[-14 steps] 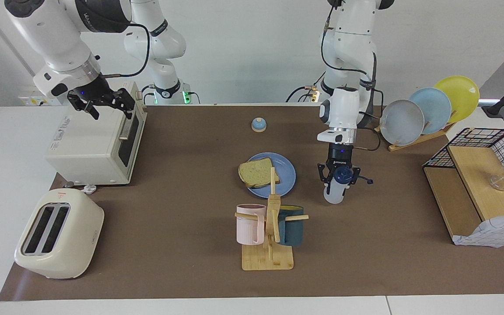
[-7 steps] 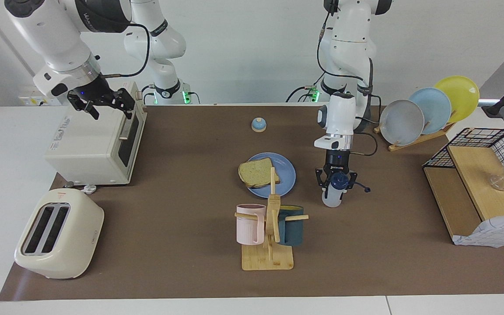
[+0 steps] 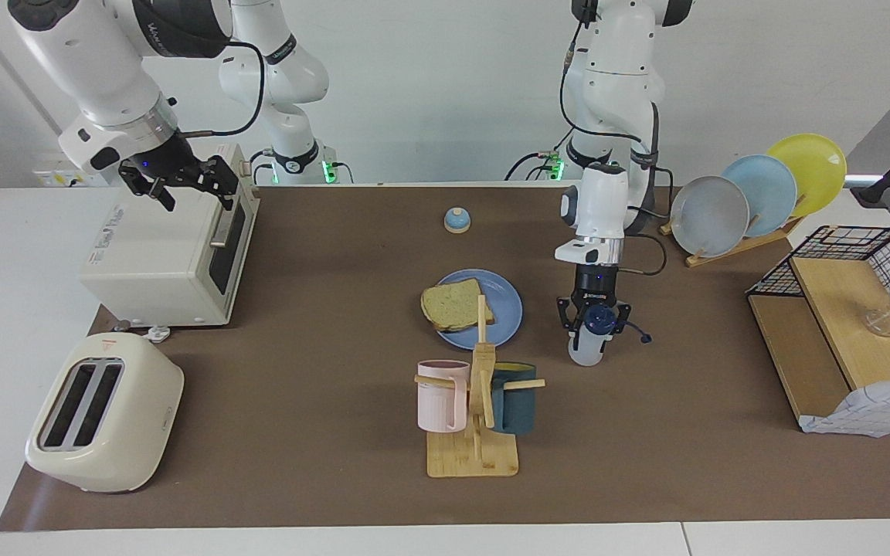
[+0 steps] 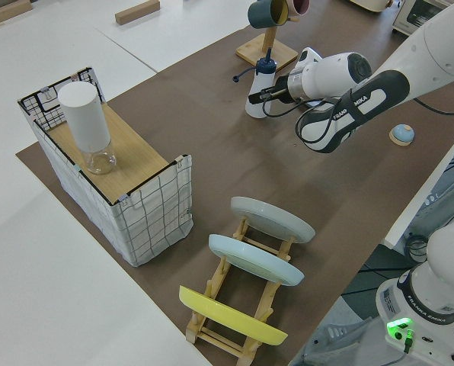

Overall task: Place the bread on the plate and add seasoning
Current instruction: 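Carry the opened bottle with the left gripper toward the plate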

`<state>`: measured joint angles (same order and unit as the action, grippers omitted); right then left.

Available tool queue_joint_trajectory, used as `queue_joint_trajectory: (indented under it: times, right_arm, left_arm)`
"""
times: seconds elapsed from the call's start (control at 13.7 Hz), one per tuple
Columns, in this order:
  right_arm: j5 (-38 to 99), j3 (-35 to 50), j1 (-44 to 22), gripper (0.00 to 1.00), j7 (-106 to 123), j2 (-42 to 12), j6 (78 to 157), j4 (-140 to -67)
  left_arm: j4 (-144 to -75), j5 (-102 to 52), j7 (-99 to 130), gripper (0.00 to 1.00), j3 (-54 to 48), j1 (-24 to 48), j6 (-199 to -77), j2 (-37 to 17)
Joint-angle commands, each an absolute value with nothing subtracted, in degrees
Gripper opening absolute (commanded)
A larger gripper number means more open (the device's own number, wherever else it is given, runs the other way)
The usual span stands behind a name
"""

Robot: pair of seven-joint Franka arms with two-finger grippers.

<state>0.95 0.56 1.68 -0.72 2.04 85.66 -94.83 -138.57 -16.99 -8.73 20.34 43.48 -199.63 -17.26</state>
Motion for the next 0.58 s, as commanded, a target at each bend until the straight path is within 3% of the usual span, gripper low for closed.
queue_joint_trajectory:
  times: [0.0,0.29,0.51]
  right_arm:
    - [1.23,0.88,2.29,1.00,0.35,2.02,85.08,-94.39]
    - [1.23,0.88,2.29,1.00,0.35,2.02,85.08,-94.39]
    - [1.23,0.88,2.29,1.00,0.35,2.02,85.08,-94.39]
  left_arm:
    - [-137.37,-17.32,-7.38,0.00,20.83,44.64,-198.39,-14.70]
    - [-133.97,-16.62,-15.09,0.00,21.01,48.51,-172.27,-3.98]
    - [-121.24,-7.77,-18.81,0.00,20.74,48.52,-141.76,-1.23]
